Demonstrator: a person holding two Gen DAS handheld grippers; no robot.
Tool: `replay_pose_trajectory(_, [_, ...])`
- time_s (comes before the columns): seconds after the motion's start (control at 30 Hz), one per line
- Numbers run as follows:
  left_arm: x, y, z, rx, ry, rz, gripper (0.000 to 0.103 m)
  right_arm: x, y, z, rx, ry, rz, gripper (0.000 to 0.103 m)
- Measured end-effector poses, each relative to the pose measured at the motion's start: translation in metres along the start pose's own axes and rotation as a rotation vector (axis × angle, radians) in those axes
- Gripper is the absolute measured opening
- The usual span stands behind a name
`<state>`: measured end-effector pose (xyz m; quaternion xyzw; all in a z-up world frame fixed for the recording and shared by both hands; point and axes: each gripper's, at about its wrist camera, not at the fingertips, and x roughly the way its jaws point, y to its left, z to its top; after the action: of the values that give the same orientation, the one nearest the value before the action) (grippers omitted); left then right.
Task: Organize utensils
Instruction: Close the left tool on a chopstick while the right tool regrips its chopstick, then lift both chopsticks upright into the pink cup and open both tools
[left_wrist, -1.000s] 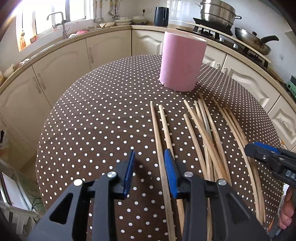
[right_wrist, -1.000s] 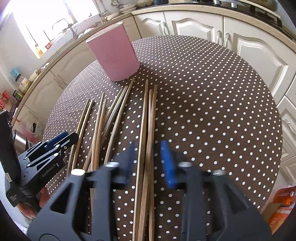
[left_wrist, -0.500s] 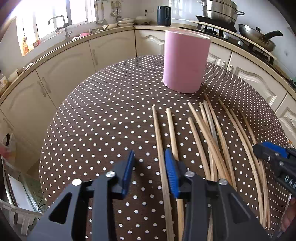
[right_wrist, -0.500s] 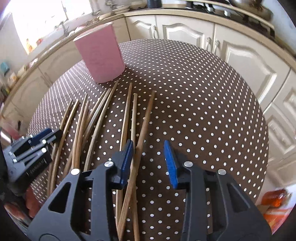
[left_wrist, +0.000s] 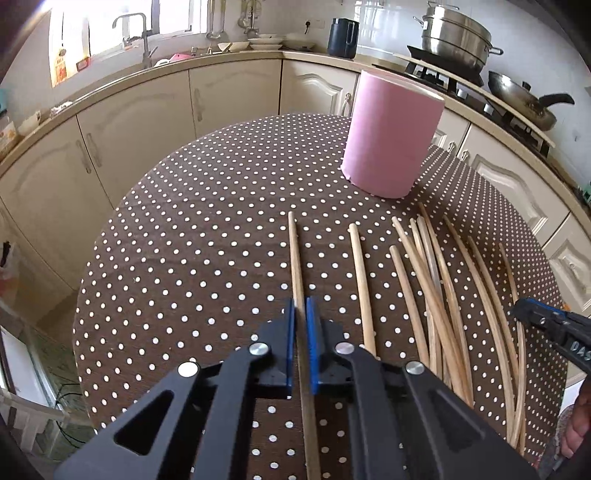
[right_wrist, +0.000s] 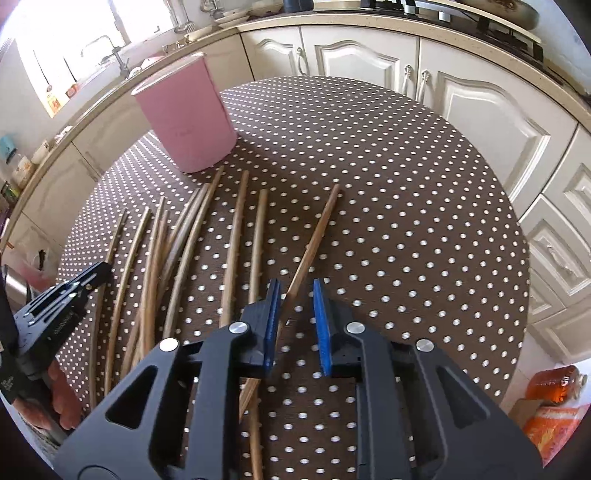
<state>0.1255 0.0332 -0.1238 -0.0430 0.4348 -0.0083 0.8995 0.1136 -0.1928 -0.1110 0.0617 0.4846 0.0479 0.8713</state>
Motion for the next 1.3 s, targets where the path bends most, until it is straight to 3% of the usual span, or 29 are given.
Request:
replay_pose_trajectory(0.17, [0.000, 0.006, 0.000, -0.021, -0.001, -0.024, 0.007, 0.005, 0.008, 0.001, -0.049, -0.013, -0.048, 0.014])
replay_pose_trajectory(0.27, [0.000, 0.011, 0.000, -0.041, -0.002, -0.049, 0.007, 0.007, 0.002, 0.002, -0.033, -0.030, -0.037, 0.007])
replay_pose_trajectory(0.47, [-0.005, 0.022, 0.000, -0.094, -0.021, -0.100, 0.006, 0.004, -0.007, 0.004, -0.003, -0.060, 0.007, 0.007])
replay_pose_trajectory(0.9, [-0.057, 0.028, 0.020, -0.133, -0.203, -0.118, 0.006, -0.053, -0.007, 0.028, -0.021, -0.262, 0.068, 0.006])
replay_pose_trajectory(1.3, [-0.104, 0.004, 0.070, -0.087, -0.366, -0.095, 0.006, -0.096, 0.001, 0.069, -0.041, -0.413, 0.096, 0.006])
